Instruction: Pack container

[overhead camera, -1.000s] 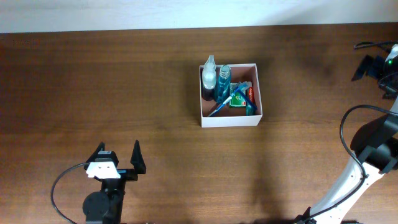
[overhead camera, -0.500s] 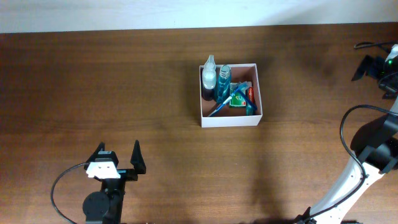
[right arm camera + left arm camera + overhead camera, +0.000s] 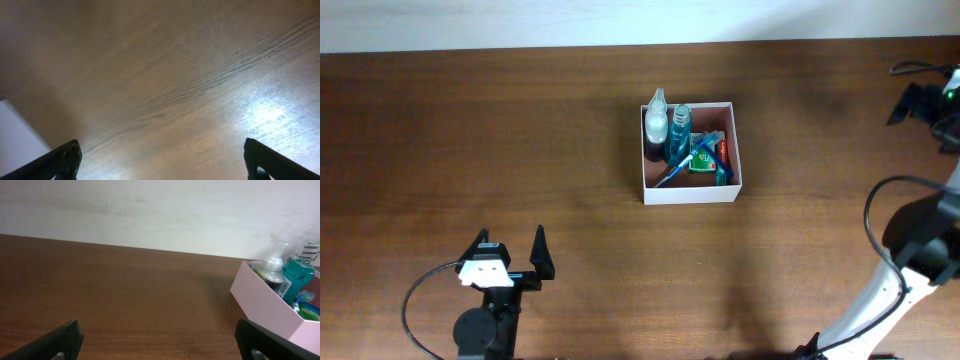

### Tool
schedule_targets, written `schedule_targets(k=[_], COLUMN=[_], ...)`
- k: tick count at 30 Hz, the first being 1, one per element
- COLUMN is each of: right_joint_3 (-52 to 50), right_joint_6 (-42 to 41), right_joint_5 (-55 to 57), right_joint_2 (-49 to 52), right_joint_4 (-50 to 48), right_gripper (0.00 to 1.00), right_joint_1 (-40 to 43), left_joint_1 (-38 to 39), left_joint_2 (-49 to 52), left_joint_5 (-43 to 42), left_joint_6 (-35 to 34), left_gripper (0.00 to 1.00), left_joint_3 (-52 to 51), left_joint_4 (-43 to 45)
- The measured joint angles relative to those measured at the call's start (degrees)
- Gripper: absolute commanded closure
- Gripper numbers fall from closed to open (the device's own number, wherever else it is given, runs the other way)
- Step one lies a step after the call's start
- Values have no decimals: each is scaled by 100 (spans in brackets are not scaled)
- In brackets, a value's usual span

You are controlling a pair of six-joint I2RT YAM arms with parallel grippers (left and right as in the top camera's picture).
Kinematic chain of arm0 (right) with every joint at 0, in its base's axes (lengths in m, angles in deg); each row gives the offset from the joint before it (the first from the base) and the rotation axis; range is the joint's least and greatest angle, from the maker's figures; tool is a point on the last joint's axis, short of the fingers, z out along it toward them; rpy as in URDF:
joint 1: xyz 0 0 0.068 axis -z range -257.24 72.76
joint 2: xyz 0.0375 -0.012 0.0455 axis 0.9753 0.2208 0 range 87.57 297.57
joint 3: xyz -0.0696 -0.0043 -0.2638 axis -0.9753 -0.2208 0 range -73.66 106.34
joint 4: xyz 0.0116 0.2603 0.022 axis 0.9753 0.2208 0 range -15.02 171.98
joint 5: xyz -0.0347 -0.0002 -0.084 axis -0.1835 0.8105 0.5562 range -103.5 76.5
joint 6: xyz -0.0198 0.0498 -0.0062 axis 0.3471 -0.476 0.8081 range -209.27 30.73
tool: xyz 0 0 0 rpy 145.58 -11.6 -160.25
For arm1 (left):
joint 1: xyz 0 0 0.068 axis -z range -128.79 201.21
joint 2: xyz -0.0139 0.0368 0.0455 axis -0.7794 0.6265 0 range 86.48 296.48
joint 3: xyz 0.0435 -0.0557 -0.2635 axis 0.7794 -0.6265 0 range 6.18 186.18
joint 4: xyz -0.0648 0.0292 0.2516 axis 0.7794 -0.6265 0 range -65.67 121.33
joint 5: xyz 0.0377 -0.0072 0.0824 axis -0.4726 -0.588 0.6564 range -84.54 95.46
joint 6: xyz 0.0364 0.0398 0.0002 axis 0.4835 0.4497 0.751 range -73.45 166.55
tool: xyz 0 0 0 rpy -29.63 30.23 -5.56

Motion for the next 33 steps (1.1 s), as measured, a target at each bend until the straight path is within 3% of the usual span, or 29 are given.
schedule_targets(k=[11, 16, 30, 33], right_joint_3=[-284, -918, -2472, -2796], right_joint_6=[0, -4, 0, 0], right_joint_5=[-26, 17, 153, 146], right_joint_2=[-3093, -3807, -5899, -6450], right_joint_4=[-13, -2, 13, -686], right_gripper=[1, 1, 1, 1], right_joint_1=[-1362, -1823, -1930, -1930], left_joint_1=[0, 0, 0, 0], left_joint_2=[0, 0, 0, 0], left_joint_5=[0, -2, -13, -26], left_joint_6=[0, 0, 0, 0], left_gripper=[1, 1, 1, 1], left_joint_3=[0, 0, 0, 0], left_joint_4=[0, -2, 0, 0])
